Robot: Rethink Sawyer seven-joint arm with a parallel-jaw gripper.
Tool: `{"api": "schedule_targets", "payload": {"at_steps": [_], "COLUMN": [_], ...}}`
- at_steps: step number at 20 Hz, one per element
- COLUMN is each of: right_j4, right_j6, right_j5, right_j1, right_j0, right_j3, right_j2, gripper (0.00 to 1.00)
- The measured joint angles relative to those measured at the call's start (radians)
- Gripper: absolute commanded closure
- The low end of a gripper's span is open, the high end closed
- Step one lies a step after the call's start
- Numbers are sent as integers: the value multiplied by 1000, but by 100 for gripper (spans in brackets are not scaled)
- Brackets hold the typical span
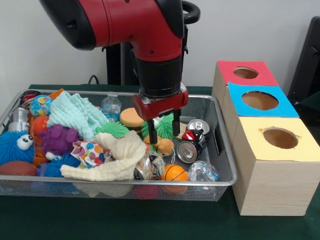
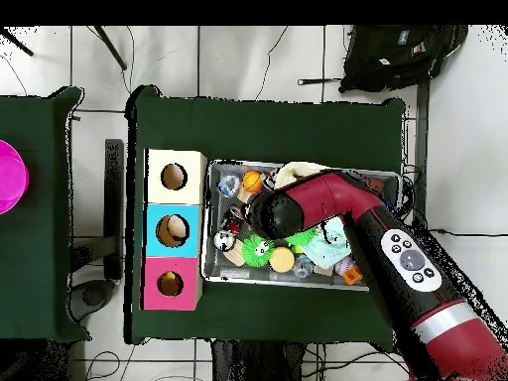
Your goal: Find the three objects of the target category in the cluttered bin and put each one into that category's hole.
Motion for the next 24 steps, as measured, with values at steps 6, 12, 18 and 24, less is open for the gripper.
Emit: {"api": "schedule_targets", "payload": {"at_steps": [6, 12, 18, 24], "right_j4": [-2, -5, -8, -22], "right_j6": [0, 0, 0, 0], "right_j5": [0, 0, 0, 0], "right_j1": [2, 4, 16, 39], "right_j0": [-2, -23, -46, -63], "right_j3": [0, 1, 1, 6], "right_j2": [0, 0, 0, 0], "gripper": [0, 0, 0, 0]}}
